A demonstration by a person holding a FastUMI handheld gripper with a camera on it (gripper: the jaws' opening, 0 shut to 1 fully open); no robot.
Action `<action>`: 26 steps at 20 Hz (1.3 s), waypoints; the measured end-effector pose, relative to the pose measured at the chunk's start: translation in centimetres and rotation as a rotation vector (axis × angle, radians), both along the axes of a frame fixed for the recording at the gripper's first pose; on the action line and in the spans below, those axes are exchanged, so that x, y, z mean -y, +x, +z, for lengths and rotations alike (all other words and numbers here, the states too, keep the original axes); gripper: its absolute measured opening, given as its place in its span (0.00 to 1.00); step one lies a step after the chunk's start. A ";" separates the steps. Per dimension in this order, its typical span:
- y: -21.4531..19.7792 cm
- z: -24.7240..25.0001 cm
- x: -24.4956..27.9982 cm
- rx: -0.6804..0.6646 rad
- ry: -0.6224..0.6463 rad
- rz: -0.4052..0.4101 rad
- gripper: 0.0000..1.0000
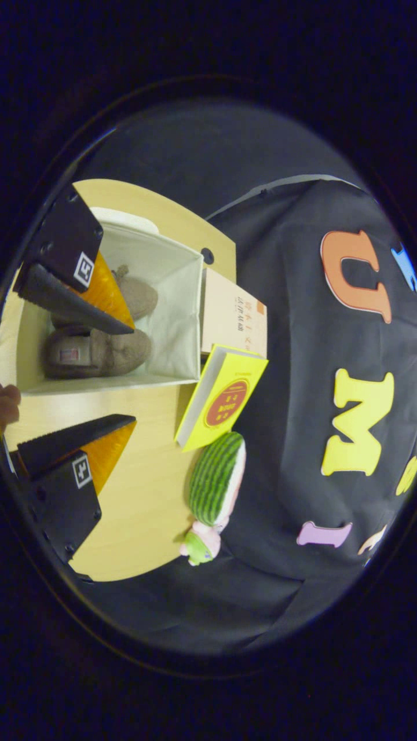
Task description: Open the storage box then place both shoes into the box .Put the left shoe in first, then the right shoe, with the right side of both shoes facing outward in a uniform manner.
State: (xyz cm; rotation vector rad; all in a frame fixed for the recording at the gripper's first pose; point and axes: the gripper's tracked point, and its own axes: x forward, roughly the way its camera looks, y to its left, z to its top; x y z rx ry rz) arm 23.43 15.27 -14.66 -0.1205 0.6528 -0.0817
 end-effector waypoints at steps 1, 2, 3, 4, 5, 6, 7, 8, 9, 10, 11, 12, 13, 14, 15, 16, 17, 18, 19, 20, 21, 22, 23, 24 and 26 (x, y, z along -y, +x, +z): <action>-0.2 1.2 0.5 0.040 -0.027 -0.002 0.74; -0.5 2.2 0.9 0.070 -0.046 -0.005 0.82; -0.9 3.1 1.1 0.095 -0.053 -0.002 0.90; -1.3 3.9 1.1 0.114 -0.050 0.004 0.97; -1.8 4.8 1.2 0.138 -0.043 0.007 0.98; -2.2 6.2 1.3 0.164 -0.034 0.010 0.98; -2.7 7.2 1.4 0.193 -0.026 0.018 0.98; -3.4 8.2 1.8 0.222 -0.023 0.024 0.98; -4.1 9.5 2.2 0.257 -0.030 0.027 0.98; -4.8 10.6 2.8 0.297 -0.038 0.028 0.98; -5.6 11.9 3.3 0.338 -0.038 0.028 0.98; -6.6 12.8 3.6 0.379 -0.034 0.033 0.98; -7.6 13.6 4.1 0.410 -0.026 0.027 0.99; -8.8 13.9 4.6 0.425 -0.014 0.027 1.00; -9.9 14.1 4.9 0.435 0.004 0.024 1.00; -10.8 14.4 5.0 0.450 0.021 0.038 1.00; -11.7 14.7 5.1 0.468 0.030 0.047 1.00; -12.6 15.1 5.9 0.489 0.018 0.052 1.00; -13.4 15.6 6.7 0.515 -0.002 0.048 1.00; -14.2 16.2 7.4 0.550 -0.023 0.043 1.00; -14.9 16.8 8.3 0.582 -0.035 0.033 1.00; -15.7 17.0 8.7 0.607 -0.036 0.027 1.00; -16.5 17.2 8.7 0.622 -0.029 0.037 1.00; -17.1 17.3 8.8 0.639 -0.008 0.043 1.00; -18.3 17.1 9.2 0.657 0.024 0.057 1.00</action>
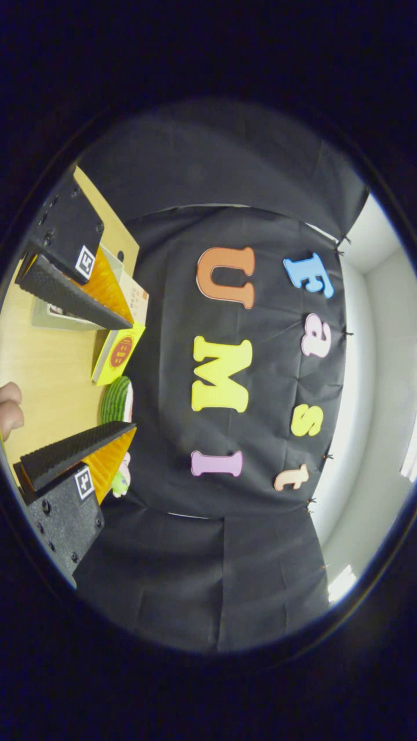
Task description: Open the storage box then place both shoes into the box .Put the left shoe in first, then the right shoe, with the right side of both shoes facing outward in a uniform manner.
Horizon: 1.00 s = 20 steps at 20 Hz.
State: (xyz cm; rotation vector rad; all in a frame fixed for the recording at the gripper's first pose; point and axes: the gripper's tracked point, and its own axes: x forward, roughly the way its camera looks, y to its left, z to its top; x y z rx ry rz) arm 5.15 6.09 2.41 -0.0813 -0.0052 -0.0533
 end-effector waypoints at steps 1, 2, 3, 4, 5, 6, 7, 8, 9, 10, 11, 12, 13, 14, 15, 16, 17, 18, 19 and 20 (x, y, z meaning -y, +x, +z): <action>-0.7 -0.4 0.2 -0.003 -0.001 0.007 1.00; -1.0 -0.5 0.5 0.006 -0.010 0.008 1.00; -1.5 -0.9 0.7 0.004 -0.010 0.010 1.00; -1.8 -1.2 0.5 0.006 -0.010 0.020 1.00; -2.1 -1.6 0.6 -0.001 -0.002 0.024 1.00; -2.5 -1.8 0.7 0.003 0.001 0.030 1.00; -2.8 -1.9 1.1 0.008 0.004 0.026 1.00; -3.1 -2.1 1.5 0.013 0.008 0.024 1.00; -3.3 -2.0 1.7 0.026 0.015 0.020 1.00; -3.6 -2.0 2.3 0.045 0.022 0.008 1.00; -4.0 -1.5 2.9 0.070 0.029 -0.006 1.00; -4.4 -1.4 3.2 0.086 0.038 -0.011 1.00; -4.8 -1.6 3.4 0.088 0.048 -0.007 1.00; -5.1 -1.7 3.7 0.092 0.058 -0.008 1.00; -5.4 -1.7 4.3 0.095 0.065 -0.016 1.00; -5.8 -1.6 4.7 0.103 0.061 -0.020 1.00; -6.0 -1.6 5.3 0.106 0.057 -0.030 1.00; -6.4 -1.6 5.6 0.114 0.055 -0.034 1.00; -6.7 -1.5 5.9 0.122 0.054 -0.036 1.00; -7.1 -1.7 6.3 0.123 0.054 -0.040 1.00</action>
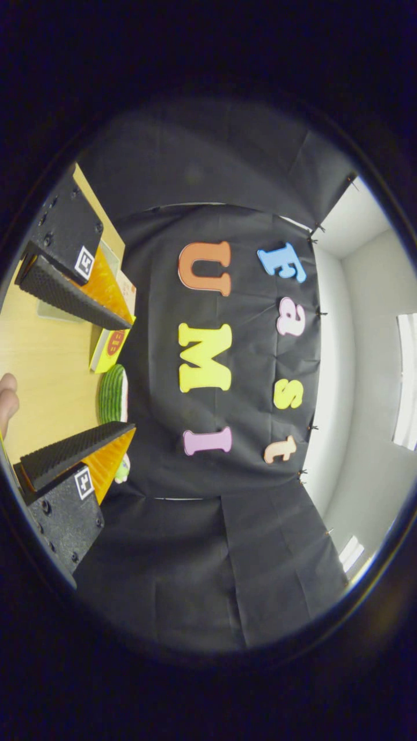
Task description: Open the storage box then place both shoes into the box .Put the left shoe in first, then the right shoe, with the right side of both shoes facing outward in a uniform manner.
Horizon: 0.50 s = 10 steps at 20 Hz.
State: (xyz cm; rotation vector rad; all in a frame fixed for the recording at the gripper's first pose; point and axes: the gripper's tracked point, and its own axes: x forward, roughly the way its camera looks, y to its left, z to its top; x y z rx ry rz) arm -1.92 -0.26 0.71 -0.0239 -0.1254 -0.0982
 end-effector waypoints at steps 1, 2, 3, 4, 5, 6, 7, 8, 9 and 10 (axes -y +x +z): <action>-0.2 -0.1 0.4 -0.004 -0.001 -0.006 1.00; -0.1 -0.2 1.2 -0.002 -0.005 -0.027 1.00; -0.2 -0.1 2.1 0.001 -0.013 -0.052 1.00; -0.3 -0.2 2.4 -0.003 -0.015 -0.063 1.00; -0.4 -0.2 2.5 0.002 -0.011 -0.062 1.00; -0.4 -0.2 2.6 0.007 -0.008 -0.060 1.00; -0.5 -0.4 2.8 0.008 -0.004 -0.057 1.00; -0.5 -0.5 2.9 0.007 0.000 -0.053 1.00; -0.5 -0.8 3.0 0.000 0.003 -0.050 1.00; -0.6 -0.9 3.3 -0.001 0.005 -0.055 1.00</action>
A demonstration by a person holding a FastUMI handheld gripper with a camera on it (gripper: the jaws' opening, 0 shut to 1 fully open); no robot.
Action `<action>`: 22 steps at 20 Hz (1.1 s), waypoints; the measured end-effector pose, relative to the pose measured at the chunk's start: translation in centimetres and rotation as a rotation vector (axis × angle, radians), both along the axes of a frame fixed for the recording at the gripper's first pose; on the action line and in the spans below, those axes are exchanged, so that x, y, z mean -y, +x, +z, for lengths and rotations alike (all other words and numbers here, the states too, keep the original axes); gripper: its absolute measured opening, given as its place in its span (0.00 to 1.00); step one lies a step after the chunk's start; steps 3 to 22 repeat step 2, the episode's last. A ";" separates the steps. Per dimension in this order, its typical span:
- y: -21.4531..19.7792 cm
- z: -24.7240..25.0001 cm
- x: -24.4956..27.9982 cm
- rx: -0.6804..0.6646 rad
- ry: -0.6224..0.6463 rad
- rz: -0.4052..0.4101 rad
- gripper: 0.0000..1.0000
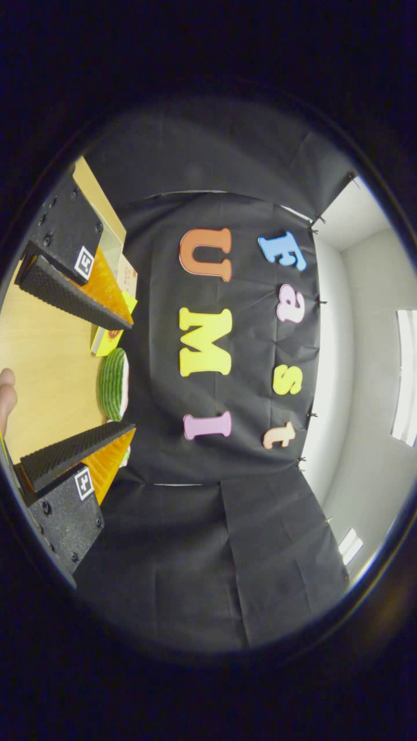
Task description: Open the storage box then place both shoes into the box .Put the left shoe in first, then the right shoe, with the right side of both shoes facing outward in a uniform manner.
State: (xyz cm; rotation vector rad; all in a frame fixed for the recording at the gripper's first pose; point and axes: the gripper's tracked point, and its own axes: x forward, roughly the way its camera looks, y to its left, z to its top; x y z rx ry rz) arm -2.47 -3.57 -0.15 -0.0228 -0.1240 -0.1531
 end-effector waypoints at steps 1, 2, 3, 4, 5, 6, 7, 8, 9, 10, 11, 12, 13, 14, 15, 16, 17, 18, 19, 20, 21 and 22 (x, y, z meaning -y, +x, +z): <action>0.1 -0.2 0.3 -0.006 -0.005 -0.010 1.00; 0.2 -0.4 0.5 -0.012 -0.009 -0.020 1.00; 0.2 -0.4 0.5 -0.012 -0.009 -0.020 1.00; 0.2 -0.4 0.5 -0.012 -0.009 -0.020 1.00; 0.2 -0.4 0.5 -0.012 -0.009 -0.020 1.00; 0.2 -0.4 0.5 -0.012 -0.009 -0.020 1.00; 0.2 -0.4 0.5 -0.012 -0.009 -0.020 1.00; 0.2 -0.4 0.5 -0.012 -0.009 -0.020 1.00; 0.2 -0.4 0.5 -0.012 -0.009 -0.020 1.00; 0.2 -0.4 0.5 -0.012 -0.009 -0.020 1.00; 0.2 -0.4 0.5 -0.012 -0.009 -0.020 1.00; 0.2 -0.4 0.5 -0.012 -0.009 -0.020 1.00; 0.2 -0.4 0.5 -0.012 -0.009 -0.020 1.00; 0.2 -0.4 0.5 -0.012 -0.009 -0.020 1.00; 0.2 -0.4 0.5 -0.012 -0.009 -0.020 1.00; 0.2 -0.4 0.5 -0.012 -0.009 -0.020 1.00; 0.2 -0.4 0.5 -0.012 -0.009 -0.020 1.00; 0.2 -0.4 0.5 -0.012 -0.009 -0.020 1.00; 0.2 -0.4 0.5 -0.012 -0.009 -0.020 1.00; 0.2 -0.4 0.5 -0.012 -0.009 -0.020 1.00; 0.2 -0.4 0.5 -0.012 -0.009 -0.020 1.00; 0.2 -0.4 0.5 -0.012 -0.009 -0.020 1.00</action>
